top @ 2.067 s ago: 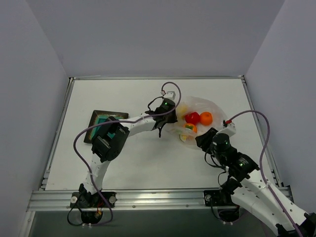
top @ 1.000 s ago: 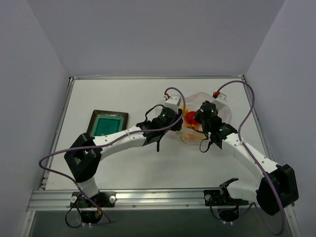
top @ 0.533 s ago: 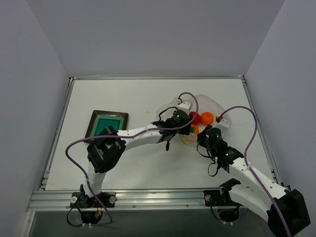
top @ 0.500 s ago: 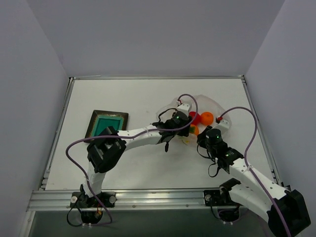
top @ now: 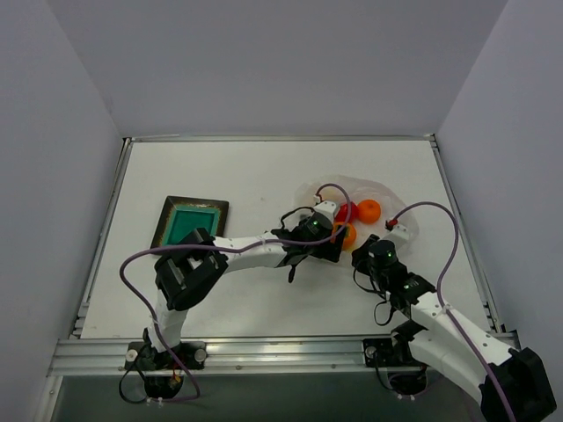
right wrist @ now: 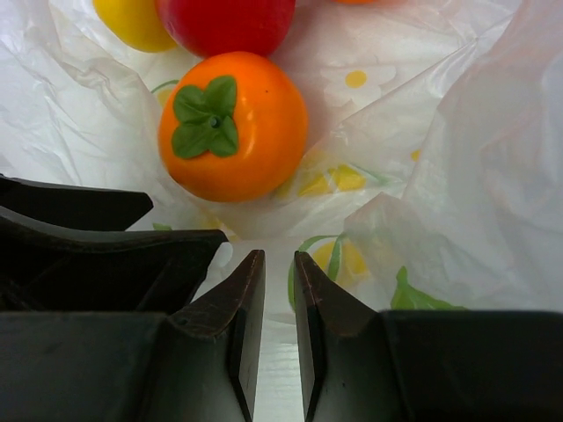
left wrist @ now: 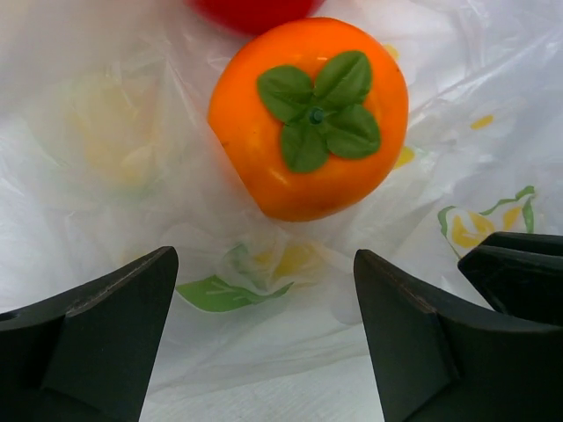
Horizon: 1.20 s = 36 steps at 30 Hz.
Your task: Take the fake fruits out of the plastic bag
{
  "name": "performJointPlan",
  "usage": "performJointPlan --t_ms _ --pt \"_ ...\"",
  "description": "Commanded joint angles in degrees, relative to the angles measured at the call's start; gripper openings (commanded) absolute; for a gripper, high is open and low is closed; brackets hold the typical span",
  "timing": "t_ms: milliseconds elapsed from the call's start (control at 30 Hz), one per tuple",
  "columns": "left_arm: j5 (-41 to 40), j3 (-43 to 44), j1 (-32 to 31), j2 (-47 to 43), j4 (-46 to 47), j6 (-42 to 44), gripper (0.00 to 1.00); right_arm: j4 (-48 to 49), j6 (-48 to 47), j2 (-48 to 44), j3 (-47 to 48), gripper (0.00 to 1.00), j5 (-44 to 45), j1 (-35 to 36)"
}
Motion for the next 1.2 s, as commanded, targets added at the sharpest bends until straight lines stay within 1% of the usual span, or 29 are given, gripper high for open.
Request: performJointPlan --t_ms 0,133,200,300,367,500,567,667,833,867,1000,1167 --pt "-0.7 2.4 -0.6 -5.6 2.0 -1.2 0.80 -0.6 1.2 -1.9 -0.6 0.16 0.6 0.3" --pt "-1.7 3.5 -0.6 -6.2 0.9 -1.9 0.81 -1.1 2.0 -3.6 -1.1 0.16 1.0 0.5" --pt "-1.8 4.8 -0.7 -4.7 -0.5 -2.1 0.82 -1.4 2.4 -3.8 -1.3 0.15 0.8 0.6" --pt "-1.1 7.3 -0.8 -2.7 -1.0 -3.1 0.82 -1.4 2.7 -4.3 -1.9 0.12 0.7 0.9" --pt "-1.3 8.6 -1.5 -2.4 -1.1 -3.4 0.82 -1.6 3.0 -4.8 -1.9 0.11 0.6 1.1" --pt "-5.2 8.4 -2.4 -4.0 -0.2 -3.4 0.82 -2.1 3.6 -4.6 -1.9 0.11 1.4 1.8" --pt "-5.9 8.5 -2.4 -4.1 0.4 -4.2 0.82 -2.1 3.7 -4.6 -1.9 0.11 1.9 2.4" --pt "-5.4 10.6 -2.6 -1.8 0.3 -4.5 0.82 -2.3 3.9 -5.3 -2.1 0.10 2.1 2.9" --pt "-7.3 17.1 -2.5 3.2 -3.8 -2.3 0.82 -2.3 3.9 -6.7 -2.3 0.10 2.4 3.4" --pt "-8.0 17.8 -2.5 4.5 -6.1 -2.0 0.83 -2.3 3.9 -6.8 -2.4 0.10 2.5 3.5" --pt "-8.9 21.2 -2.0 7.7 -9.4 -0.5 0.88 -2.3 3.8 -6.8 -2.1 0.10 2.5 3.8" --pt "-11.1 21.2 -1.8 9.1 -9.9 0.9 0.91 -2.5 3.9 -7.4 -2.5 0.10 2.5 4.4"
